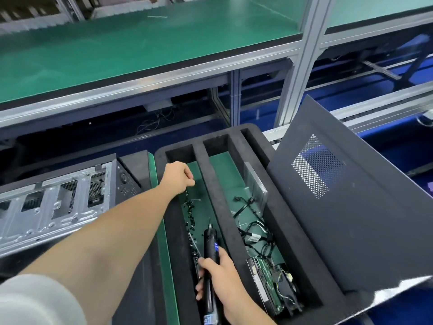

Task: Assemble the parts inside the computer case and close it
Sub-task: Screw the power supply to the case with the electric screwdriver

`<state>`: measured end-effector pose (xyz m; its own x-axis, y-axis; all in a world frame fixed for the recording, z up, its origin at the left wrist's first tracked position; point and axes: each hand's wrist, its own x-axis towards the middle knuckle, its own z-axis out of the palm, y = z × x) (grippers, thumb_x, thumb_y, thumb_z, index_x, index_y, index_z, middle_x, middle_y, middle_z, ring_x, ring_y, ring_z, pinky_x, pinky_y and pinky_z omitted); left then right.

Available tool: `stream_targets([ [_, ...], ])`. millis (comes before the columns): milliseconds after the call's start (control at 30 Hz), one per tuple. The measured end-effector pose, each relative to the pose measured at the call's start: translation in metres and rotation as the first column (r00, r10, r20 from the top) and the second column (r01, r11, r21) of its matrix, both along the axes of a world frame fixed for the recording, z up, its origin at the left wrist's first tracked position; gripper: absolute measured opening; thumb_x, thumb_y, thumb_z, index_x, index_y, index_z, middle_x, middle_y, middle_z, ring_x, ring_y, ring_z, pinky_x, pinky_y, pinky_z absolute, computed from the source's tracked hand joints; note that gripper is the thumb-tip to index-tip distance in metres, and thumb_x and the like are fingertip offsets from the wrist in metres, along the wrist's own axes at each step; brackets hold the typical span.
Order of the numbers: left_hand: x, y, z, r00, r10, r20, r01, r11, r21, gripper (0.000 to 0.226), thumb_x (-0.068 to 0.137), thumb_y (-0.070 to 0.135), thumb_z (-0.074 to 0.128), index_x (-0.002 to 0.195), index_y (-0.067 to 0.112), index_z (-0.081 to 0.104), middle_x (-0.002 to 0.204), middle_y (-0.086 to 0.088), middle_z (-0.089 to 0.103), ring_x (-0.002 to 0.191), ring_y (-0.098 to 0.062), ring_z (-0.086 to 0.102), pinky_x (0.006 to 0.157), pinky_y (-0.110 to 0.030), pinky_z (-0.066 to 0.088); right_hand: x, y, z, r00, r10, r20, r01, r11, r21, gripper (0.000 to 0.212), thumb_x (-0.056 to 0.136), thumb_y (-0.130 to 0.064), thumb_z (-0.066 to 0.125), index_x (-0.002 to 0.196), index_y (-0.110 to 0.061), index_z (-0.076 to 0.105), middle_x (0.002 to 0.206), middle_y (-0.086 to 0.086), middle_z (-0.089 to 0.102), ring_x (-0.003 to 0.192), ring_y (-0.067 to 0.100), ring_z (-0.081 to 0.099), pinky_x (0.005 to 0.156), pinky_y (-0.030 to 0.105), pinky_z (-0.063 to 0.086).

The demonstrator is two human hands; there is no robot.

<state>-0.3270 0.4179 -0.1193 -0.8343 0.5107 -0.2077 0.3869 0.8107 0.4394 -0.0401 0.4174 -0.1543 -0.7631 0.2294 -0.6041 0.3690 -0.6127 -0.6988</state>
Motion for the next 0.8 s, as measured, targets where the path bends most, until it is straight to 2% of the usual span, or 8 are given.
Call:
stream_targets([
  [100,0.000,-0.010,0.005,0.987,0.114,0.114,-0.128,0.983,0.128,0.008,0.079,0.010,0.079,0.076,0.017,0.078,0.074,0.006,0.072,0.072,-0.007,0.063,0.080,-0.021,0.048,0.001,0.001,0.007,1.000,0.008,-0.029,-0.007,1.000,0.022,0.023,0.099,-0.008,0.063,0.120,-0.010,0.056,0.078,0.014,0.054,0.055,0.027,0.055,0.049,0.037,0.051],
  [167,0.006,-0.015,0.010,0.943,0.170,0.288,-0.238,0.946,0.222,0.005,0.084,0.008,0.075,0.081,0.012,0.078,0.079,-0.003,0.073,0.071,-0.014,0.063,0.076,-0.026,0.049,0.000,0.002,0.014,0.998,0.011,-0.065,-0.009,0.999,0.031,0.023,0.099,-0.010,0.063,0.120,-0.013,0.057,0.079,0.014,0.055,0.057,0.028,0.055,0.050,0.038,0.052],
  [267,0.022,-0.021,0.027,0.766,0.151,0.624,-0.427,0.846,0.319,0.012,0.097,0.007,0.066,0.105,0.000,0.071,0.098,-0.017,0.074,0.077,-0.019,0.073,0.075,-0.029,0.057,-0.002,0.005,0.029,0.991,0.011,-0.133,-0.003,0.998,0.057,0.022,0.098,-0.012,0.063,0.119,-0.016,0.057,0.079,0.013,0.056,0.059,0.028,0.055,0.052,0.039,0.053],
  [367,0.039,-0.029,0.054,0.612,0.034,0.790,-0.548,0.738,0.393,0.020,0.096,0.001,0.064,0.115,-0.006,0.066,0.109,-0.023,0.072,0.096,-0.028,0.075,0.077,-0.031,0.063,-0.002,0.010,0.049,0.980,0.021,-0.196,-0.001,0.995,0.104,0.020,0.098,-0.016,0.064,0.116,-0.017,0.055,0.080,0.011,0.058,0.059,0.028,0.056,0.052,0.039,0.053],
  [434,0.053,-0.035,0.073,0.552,-0.052,0.832,-0.590,0.681,0.434,0.022,0.093,-0.005,0.065,0.115,-0.006,0.067,0.111,-0.022,0.073,0.102,-0.029,0.074,0.078,-0.029,0.062,0.001,0.014,0.065,0.972,0.024,-0.233,0.003,0.994,0.113,0.025,0.098,-0.017,0.064,0.121,-0.020,0.054,0.081,0.010,0.059,0.059,0.027,0.056,0.052,0.038,0.053],
  [567,0.081,-0.048,0.105,0.526,-0.159,0.835,-0.608,0.617,0.500,0.027,0.092,-0.012,0.061,0.117,-0.005,0.068,0.116,-0.021,0.072,0.108,-0.029,0.072,0.084,-0.029,0.060,0.012,0.019,0.096,0.951,0.069,-0.302,-0.022,0.987,0.156,0.031,0.099,-0.016,0.063,0.128,-0.023,0.054,0.081,0.009,0.059,0.058,0.026,0.056,0.054,0.039,0.053],
  [701,0.115,-0.069,0.134,0.488,-0.236,0.840,-0.687,0.490,0.537,0.028,0.089,-0.013,0.061,0.109,-0.001,0.077,0.115,-0.020,0.073,0.107,-0.027,0.072,0.083,-0.027,0.059,0.034,0.016,0.124,0.916,0.148,-0.372,-0.073,0.975,0.209,0.024,0.095,-0.018,0.063,0.115,-0.029,0.060,0.082,0.009,0.059,0.059,0.028,0.055,0.054,0.039,0.053],
  [801,0.142,-0.086,0.148,0.494,-0.264,0.828,-0.705,0.436,0.559,0.033,0.084,-0.010,0.066,0.112,0.002,0.076,0.111,-0.018,0.074,0.105,-0.023,0.073,0.086,-0.028,0.058,0.054,0.009,0.139,0.895,0.204,-0.396,-0.120,0.966,0.227,0.027,0.089,-0.022,0.065,0.114,-0.030,0.061,0.081,0.010,0.059,0.059,0.028,0.056,0.052,0.038,0.052],
])
